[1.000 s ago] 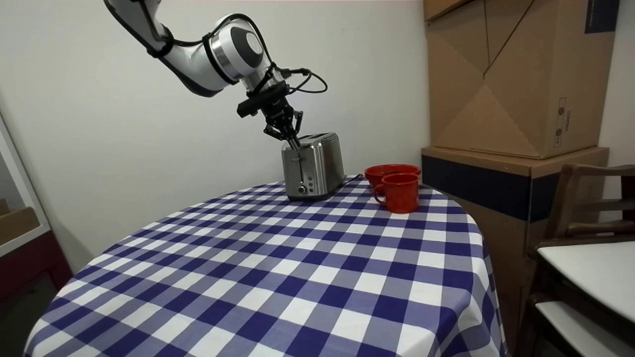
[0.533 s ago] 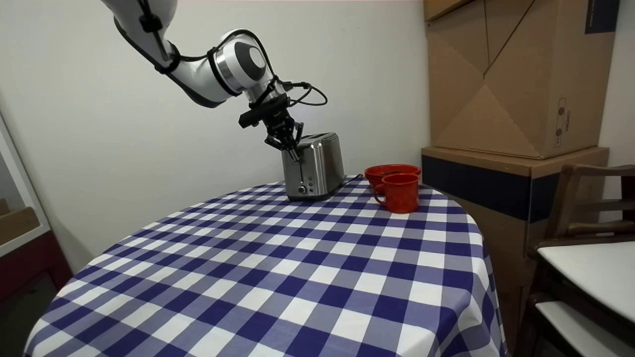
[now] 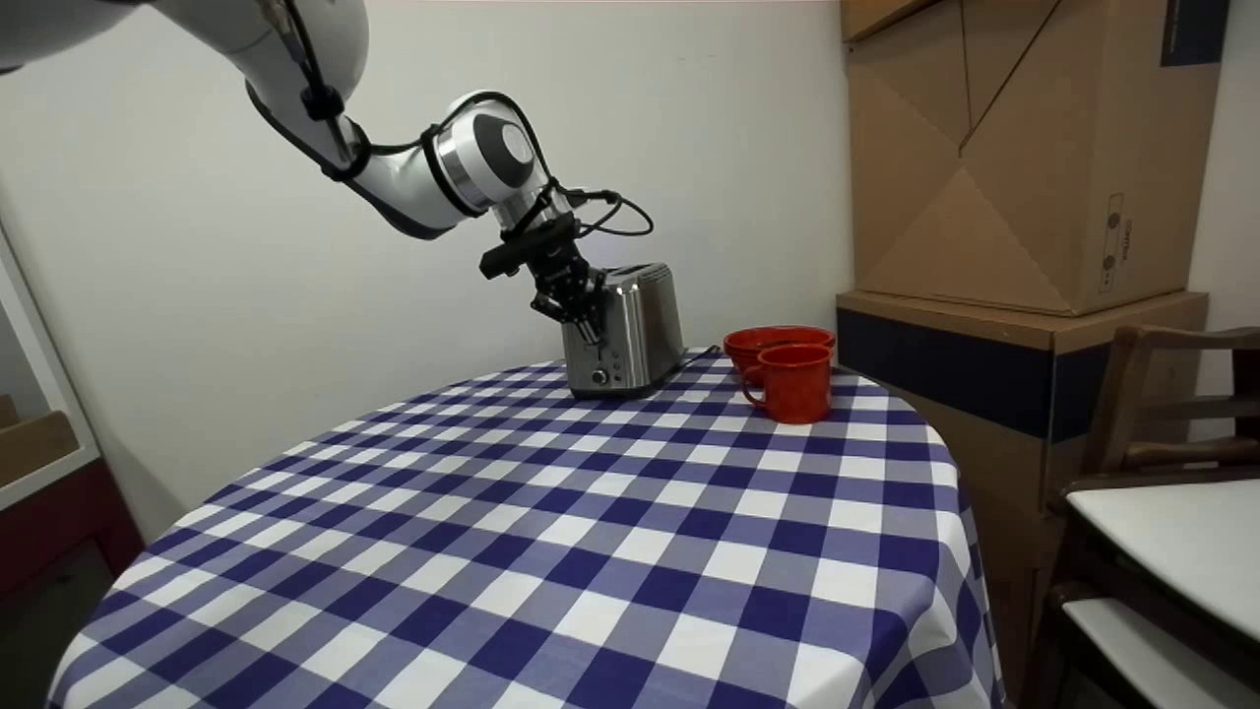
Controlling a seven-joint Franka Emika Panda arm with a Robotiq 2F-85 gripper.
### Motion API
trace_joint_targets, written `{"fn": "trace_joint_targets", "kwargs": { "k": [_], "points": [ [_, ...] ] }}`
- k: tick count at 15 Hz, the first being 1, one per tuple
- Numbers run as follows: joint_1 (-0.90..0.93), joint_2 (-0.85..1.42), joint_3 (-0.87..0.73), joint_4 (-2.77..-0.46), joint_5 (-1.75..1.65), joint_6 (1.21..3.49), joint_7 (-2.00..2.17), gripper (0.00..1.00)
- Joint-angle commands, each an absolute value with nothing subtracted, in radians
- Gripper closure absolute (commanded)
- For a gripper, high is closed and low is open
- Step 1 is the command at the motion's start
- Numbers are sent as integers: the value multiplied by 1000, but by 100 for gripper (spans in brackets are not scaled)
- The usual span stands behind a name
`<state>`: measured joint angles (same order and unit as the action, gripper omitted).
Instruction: Push the switch of the toaster down
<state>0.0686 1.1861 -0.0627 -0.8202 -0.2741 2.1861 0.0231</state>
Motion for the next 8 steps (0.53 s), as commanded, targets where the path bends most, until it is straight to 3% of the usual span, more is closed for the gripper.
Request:
{"fn": "trace_joint_targets", "kwargs": {
  "k": [1,8],
  "points": [
    [83,1286,-93,-719,-256,2137,29,100],
    [96,1324,-104,-656,-253,2065,16,100]
  ]
}}
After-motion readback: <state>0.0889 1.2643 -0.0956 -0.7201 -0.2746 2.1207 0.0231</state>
